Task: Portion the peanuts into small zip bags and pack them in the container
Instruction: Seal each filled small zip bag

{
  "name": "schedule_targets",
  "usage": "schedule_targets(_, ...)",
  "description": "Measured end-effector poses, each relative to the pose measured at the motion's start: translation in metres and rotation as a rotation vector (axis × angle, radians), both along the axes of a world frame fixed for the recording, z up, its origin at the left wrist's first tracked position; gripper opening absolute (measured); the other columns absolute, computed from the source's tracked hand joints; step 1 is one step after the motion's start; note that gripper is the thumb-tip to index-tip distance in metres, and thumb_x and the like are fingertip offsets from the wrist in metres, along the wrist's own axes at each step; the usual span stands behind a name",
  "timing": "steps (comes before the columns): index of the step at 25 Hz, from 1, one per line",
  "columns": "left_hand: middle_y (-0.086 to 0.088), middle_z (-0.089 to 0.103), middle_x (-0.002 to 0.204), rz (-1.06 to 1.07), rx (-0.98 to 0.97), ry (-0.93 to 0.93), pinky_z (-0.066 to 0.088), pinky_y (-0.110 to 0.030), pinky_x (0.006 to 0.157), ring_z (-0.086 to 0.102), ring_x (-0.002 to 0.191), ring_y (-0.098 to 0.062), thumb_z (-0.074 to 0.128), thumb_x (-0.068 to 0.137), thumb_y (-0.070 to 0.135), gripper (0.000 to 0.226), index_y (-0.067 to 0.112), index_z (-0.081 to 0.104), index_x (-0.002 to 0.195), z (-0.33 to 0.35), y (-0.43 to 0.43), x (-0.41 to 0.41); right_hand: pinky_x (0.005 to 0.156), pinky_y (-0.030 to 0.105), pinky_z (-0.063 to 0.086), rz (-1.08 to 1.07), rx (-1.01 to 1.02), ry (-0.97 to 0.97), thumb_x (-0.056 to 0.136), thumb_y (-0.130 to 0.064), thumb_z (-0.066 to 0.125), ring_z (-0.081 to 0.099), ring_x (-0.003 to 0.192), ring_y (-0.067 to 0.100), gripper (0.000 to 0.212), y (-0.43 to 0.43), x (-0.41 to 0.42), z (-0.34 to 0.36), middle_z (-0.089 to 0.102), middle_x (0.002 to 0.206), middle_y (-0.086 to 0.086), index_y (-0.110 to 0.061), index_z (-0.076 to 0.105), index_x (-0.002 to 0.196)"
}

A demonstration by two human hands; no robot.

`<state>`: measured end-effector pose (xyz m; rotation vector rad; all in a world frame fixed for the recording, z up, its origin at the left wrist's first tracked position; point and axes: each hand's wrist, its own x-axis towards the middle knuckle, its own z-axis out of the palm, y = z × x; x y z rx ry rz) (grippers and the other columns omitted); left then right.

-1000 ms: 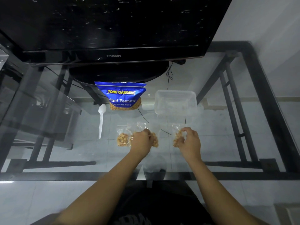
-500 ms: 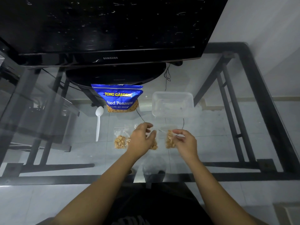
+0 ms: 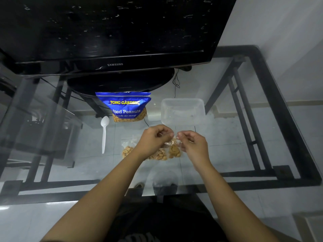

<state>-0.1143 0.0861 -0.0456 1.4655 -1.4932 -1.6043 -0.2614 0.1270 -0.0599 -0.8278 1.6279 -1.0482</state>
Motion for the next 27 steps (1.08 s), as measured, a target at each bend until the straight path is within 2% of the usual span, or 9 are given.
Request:
schedule_targets(3, -0.01, 0.069, 0.082, -0.048, -0.126, -0.15, 0.058, -0.022, 0.064, 0.067, 0.073, -0.019, 0.063, 0.087, 0.017, 0.01, 0.009, 0.068, 0.092, 0.003, -0.001, -0.002, 0.078, 0.037, 0.057, 0.03, -0.032, 0.157, 0.087, -0.025, 0.063, 0.067, 0.082, 0.012, 0.009, 0.0, 0.003, 0.001, 0.07, 0.085, -0.005, -0.027, 0.066, 0.079)
schedule_targets(6, -0.009, 0.069, 0.077, -0.111, -0.288, -0.301, 0.054, -0.025, 0.064, 0.065, 0.068, -0.021, 0.061, 0.088, 0.02, 0.013, 0.009, 0.068, 0.09, 0.003, 0.002, -0.006, 0.071, 0.028, 0.054, 0.046, -0.052, 0.277, 0.088, -0.024, 0.061, 0.063, 0.069, 0.001, 0.008, 0.0, 0.005, 0.007, 0.067, 0.082, -0.008, -0.02, 0.067, 0.084)
schedule_targets(10, -0.008, 0.068, 0.079, -0.136, -0.374, -0.405, 0.039, -0.014, 0.059, 0.055, 0.068, -0.014, 0.06, 0.088, 0.02, 0.015, 0.007, 0.067, 0.088, 0.005, 0.004, -0.008, 0.071, 0.029, 0.052, 0.025, -0.061, 0.382, 0.089, -0.024, 0.059, 0.064, 0.078, 0.015, 0.009, 0.004, 0.009, 0.008, 0.066, 0.084, -0.005, -0.018, 0.066, 0.087)
schedule_targets(16, -0.006, 0.068, 0.079, -0.157, -0.317, -0.452, 0.042, -0.015, 0.059, 0.061, 0.07, -0.015, 0.061, 0.088, 0.026, 0.016, 0.01, 0.066, 0.089, 0.0, 0.001, 0.006, 0.071, 0.032, 0.055, 0.03, -0.062, 0.347, 0.089, -0.025, 0.059, 0.066, 0.08, 0.018, 0.007, 0.004, -0.002, 0.003, 0.068, 0.087, -0.003, -0.023, 0.062, 0.083)
schedule_targets(19, 0.0, 0.067, 0.073, -0.061, -0.198, -0.314, 0.047, -0.012, 0.061, 0.062, 0.064, -0.003, 0.063, 0.086, 0.032, 0.02, 0.012, 0.065, 0.085, -0.002, 0.008, 0.006, 0.073, 0.034, 0.057, 0.001, -0.029, 0.284, 0.09, -0.026, 0.058, 0.066, 0.081, 0.018, 0.009, 0.007, -0.008, 0.001, 0.066, 0.085, -0.005, -0.023, 0.062, 0.083)
schedule_targets(22, 0.001, 0.069, 0.087, -0.004, 0.075, 0.0, 0.055, -0.029, 0.078, 0.067, 0.084, -0.011, 0.062, 0.085, 0.04, 0.024, 0.019, 0.065, 0.096, -0.011, 0.025, 0.0, 0.073, 0.033, 0.057, -0.076, 0.061, -0.052, 0.092, -0.024, 0.056, 0.067, 0.084, 0.019, 0.009, 0.004, -0.013, 0.001, 0.069, 0.093, 0.0, -0.023, 0.062, 0.085)
schedule_targets(24, 0.002, 0.066, 0.088, -0.013, 0.159, 0.069, 0.056, -0.028, 0.078, 0.065, 0.084, -0.013, 0.065, 0.085, 0.027, 0.013, 0.021, 0.063, 0.097, -0.019, 0.038, -0.009, 0.072, 0.029, 0.057, -0.09, 0.122, -0.2, 0.092, -0.023, 0.056, 0.067, 0.083, 0.018, 0.007, -0.001, -0.017, -0.002, 0.069, 0.097, 0.002, -0.021, 0.062, 0.089)
schedule_targets(25, 0.001, 0.065, 0.084, 0.045, 0.182, 0.077, 0.056, -0.026, 0.077, 0.065, 0.081, -0.013, 0.066, 0.085, 0.018, 0.014, 0.018, 0.062, 0.098, -0.023, 0.043, -0.014, 0.074, 0.03, 0.057, -0.079, 0.131, -0.182, 0.091, -0.024, 0.057, 0.067, 0.085, 0.017, 0.006, -0.003, -0.019, -0.006, 0.069, 0.097, 0.0, -0.022, 0.062, 0.09)
schedule_targets(27, -0.002, 0.063, 0.076, 0.219, 0.225, 0.057, 0.057, -0.025, 0.075, 0.064, 0.075, -0.014, 0.068, 0.083, 0.01, 0.025, 0.007, 0.059, 0.106, -0.028, 0.047, -0.019, 0.08, 0.033, 0.056, -0.04, 0.117, 0.014, 0.089, -0.027, 0.061, 0.065, 0.09, 0.016, 0.005, -0.008, -0.024, -0.019, 0.067, 0.094, -0.006, -0.024, 0.064, 0.089)
